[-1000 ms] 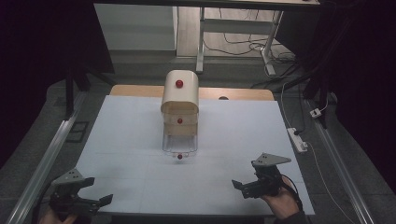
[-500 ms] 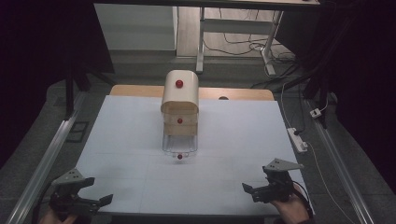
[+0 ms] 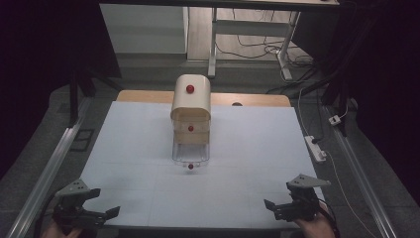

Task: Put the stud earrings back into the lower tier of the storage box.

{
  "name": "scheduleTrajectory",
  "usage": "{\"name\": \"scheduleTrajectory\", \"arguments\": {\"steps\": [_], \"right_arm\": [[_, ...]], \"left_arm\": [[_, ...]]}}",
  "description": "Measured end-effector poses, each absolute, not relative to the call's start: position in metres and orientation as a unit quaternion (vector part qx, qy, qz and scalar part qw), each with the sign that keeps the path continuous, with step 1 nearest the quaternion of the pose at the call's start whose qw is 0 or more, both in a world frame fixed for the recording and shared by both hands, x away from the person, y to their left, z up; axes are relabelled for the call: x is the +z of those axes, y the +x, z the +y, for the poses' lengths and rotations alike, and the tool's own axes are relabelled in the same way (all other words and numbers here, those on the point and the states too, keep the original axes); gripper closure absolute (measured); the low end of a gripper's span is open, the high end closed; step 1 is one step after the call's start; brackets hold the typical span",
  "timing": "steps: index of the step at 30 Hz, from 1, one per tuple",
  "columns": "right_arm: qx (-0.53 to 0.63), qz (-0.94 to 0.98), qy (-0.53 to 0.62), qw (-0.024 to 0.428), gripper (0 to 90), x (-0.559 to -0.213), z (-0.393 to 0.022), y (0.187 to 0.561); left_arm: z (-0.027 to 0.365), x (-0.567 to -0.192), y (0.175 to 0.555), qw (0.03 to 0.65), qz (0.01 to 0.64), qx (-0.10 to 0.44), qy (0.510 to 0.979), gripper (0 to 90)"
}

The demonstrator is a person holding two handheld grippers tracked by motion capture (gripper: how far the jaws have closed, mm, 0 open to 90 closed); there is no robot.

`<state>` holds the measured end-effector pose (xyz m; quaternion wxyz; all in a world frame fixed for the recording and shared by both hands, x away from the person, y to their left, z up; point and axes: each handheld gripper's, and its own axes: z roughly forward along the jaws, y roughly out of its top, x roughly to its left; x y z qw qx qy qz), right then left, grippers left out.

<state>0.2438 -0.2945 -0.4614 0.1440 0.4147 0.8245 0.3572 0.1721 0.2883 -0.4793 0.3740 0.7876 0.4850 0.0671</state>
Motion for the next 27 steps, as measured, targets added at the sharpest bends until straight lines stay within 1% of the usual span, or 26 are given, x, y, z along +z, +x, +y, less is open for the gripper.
{"name": "scheduleTrajectory", "arguments": {"steps": [14, 27], "right_arm": [[0.354, 0.812, 0.437, 0.157, 0.0, -0.458, -0.308, 0.233], [0.352, 0.805, 0.451, 0.157, 0.0, -0.457, -0.32, 0.224]], "left_arm": [[0.288, -0.479, 0.172, 0.373, 0.485, 0.067, 0.788, 0.1], [0.288, -0.479, 0.172, 0.372, 0.487, 0.068, 0.787, 0.1]]}}
